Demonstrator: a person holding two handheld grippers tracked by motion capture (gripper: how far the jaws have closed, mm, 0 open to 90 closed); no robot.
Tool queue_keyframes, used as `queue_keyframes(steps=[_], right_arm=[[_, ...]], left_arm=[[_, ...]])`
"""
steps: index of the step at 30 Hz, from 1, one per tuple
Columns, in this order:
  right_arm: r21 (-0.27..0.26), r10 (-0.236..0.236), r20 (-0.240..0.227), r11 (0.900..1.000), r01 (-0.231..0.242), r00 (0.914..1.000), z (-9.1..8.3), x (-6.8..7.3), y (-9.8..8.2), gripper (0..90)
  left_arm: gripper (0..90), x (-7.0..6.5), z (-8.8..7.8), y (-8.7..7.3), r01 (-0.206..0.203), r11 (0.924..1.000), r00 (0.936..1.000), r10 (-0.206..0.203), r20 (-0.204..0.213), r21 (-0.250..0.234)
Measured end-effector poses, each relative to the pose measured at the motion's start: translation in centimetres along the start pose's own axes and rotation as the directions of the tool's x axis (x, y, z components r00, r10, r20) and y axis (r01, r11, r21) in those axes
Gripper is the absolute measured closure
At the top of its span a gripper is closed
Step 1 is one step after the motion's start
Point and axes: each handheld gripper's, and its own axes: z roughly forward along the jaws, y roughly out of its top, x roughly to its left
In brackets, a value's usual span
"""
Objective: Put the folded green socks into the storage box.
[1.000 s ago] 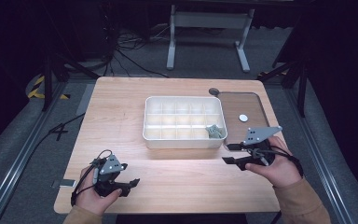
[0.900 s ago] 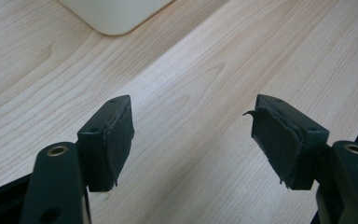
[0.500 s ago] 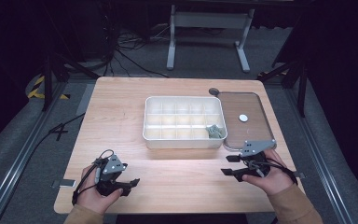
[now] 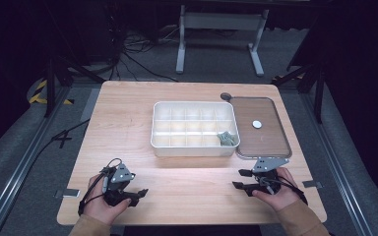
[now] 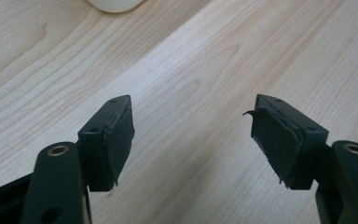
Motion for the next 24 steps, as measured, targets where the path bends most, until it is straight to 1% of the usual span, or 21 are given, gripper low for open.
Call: queue_keyframes(steps=[2,5,6,7,8,9,10,13,15,16,17,19,20,21,24], right_arm=[[0.007,0.006,-0.010,1.000,-0.006,0.9999,0.3,0.2,-0.4,47.6],[0.016,-0.014,-0.001,1.000,0.014,0.9999,0.7,0.4,-0.9,47.0],[0.012,-0.015,0.003,1.000,0.015,0.9999,0.8,0.5,-1.0,45.5],[-0.004,-0.028,0.015,1.000,0.028,0.9995,0.8,0.5,-1.2,43.7],[-0.012,-0.035,0.023,0.999,0.036,0.9991,0.8,0.7,-1.3,44.0],[-0.018,-0.044,0.025,0.999,0.045,0.9987,0.8,0.7,-1.4,44.0],[-0.022,-0.045,0.025,0.999,0.046,0.9987,0.9,0.8,-1.5,43.6],[-0.025,-0.064,0.028,0.998,0.065,0.9975,1.1,0.9,-2.0,40.4],[-0.029,-0.078,0.030,0.996,0.079,0.9965,1.3,1.2,-2.5,39.3],[-0.029,-0.089,0.032,0.995,0.090,0.9955,1.4,1.3,-2.7,38.2],[-0.029,-0.085,0.029,0.996,0.086,0.9960,1.4,1.4,-2.8,36.4],[-0.031,-0.075,0.024,0.997,0.075,0.9969,1.5,1.4,-2.8,35.5],[-0.031,-0.075,0.023,0.997,0.076,0.9969,1.6,1.3,-2.8,34.7],[-0.031,-0.078,0.027,0.996,0.079,0.9966,1.7,1.2,-2.8,33.6],[-0.029,-0.075,0.031,0.997,0.076,0.9967,1.7,1.1,-2.9,33.4]], left_arm=[[30.6,-0.1,0.3,-0.1,-0.008,1.0000,0.9999,0.008,-0.009,0.006],[30.6,0.0,0.8,-0.2,-0.034,0.9989,0.9987,0.035,-0.036,0.034],[30.6,0.0,1.0,-0.4,-0.036,0.9984,0.9985,0.037,-0.039,0.045],[30.5,0.0,1.3,-0.5,-0.037,0.9979,0.9983,0.039,-0.044,0.053],[30.5,0.0,1.4,-0.7,-0.036,0.9975,0.9983,0.039,-0.044,0.061],[30.4,0.1,1.5,-0.7,-0.043,0.9975,0.9981,0.046,-0.042,0.056],[30.4,0.1,1.6,-0.8,-0.045,0.9972,0.9983,0.047,-0.034,0.060],[30.3,0.2,1.7,-0.9,-0.046,0.9973,0.9985,0.047,-0.028,0.058],[30.3,0.3,1.8,-0.9,-0.045,0.9977,0.9987,0.046,-0.024,0.051],[30.3,0.3,1.8,-1.0,-0.037,0.9981,0.9991,0.038,-0.017,0.050],[30.2,0.3,1.7,-1.0,-0.039,0.9980,0.9991,0.039,-0.015,0.051],[30.1,0.4,1.8,-1.0,-0.034,0.9983,0.9993,0.034,-0.011,0.048],[30.0,0.5,1.9,-1.1,-0.036,0.9986,0.9992,0.037,-0.017,0.039],[29.8,0.5,1.9,-1.1,-0.021,0.9989,0.9997,0.022,-0.012,0.041],[28.5,0.7,2.0,-1.2,-0.030,0.9990,0.9994,0.031,-0.018,0.033]])
